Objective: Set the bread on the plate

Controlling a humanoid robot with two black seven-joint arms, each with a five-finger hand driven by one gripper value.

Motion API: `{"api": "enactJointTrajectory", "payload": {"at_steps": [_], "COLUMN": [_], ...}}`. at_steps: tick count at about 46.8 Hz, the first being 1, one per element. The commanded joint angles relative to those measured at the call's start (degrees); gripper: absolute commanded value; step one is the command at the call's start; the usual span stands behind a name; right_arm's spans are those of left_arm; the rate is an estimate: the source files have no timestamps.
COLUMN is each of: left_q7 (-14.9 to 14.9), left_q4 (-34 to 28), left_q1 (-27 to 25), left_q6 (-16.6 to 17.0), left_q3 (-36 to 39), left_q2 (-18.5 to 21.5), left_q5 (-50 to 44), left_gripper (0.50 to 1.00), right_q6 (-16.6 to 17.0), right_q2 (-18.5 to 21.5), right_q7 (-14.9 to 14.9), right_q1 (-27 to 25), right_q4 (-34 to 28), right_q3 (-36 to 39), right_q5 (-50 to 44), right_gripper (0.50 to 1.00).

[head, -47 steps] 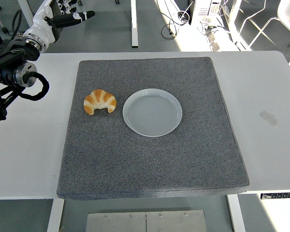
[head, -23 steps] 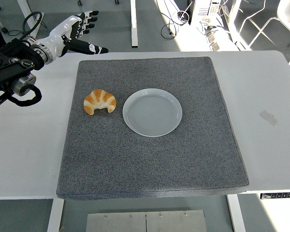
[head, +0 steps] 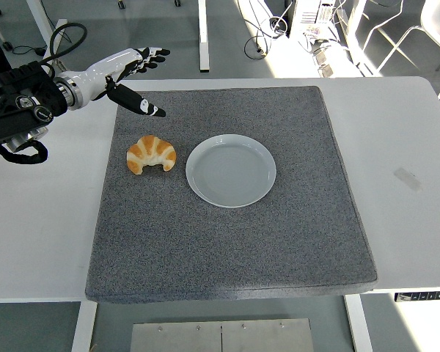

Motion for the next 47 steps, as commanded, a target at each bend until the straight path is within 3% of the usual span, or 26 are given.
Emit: {"api": "enactJointTrajectory", "payload": {"at_steps": [1,17,47], "left_q7": [0.0,2.5,2.4], "left_q4": [0.0,0.1,0.1], "left_q1": [0.0,0.7,1.3], "left_q6": [0.0,0.1,-0.1], "left_q3": [1.3,1.6,6.2], "left_q2": [0.0,-1.3,-0.6], "left_q5": [0.9,9.4,13.8], "left_gripper": [0.968,0.969,0.968], "right_q6": [0.0,0.0,0.0], "right_q2": [0.0,0.0,0.0], "right_q7": [0.0,0.0,0.0], "right_q1": [0.0,0.0,0.0], "right_q4": [0.0,0.0,0.0], "right_q3": [0.0,0.0,0.0], "right_q5": [0.0,0.0,0.0], "right_gripper": [1.000,1.000,1.000]}}
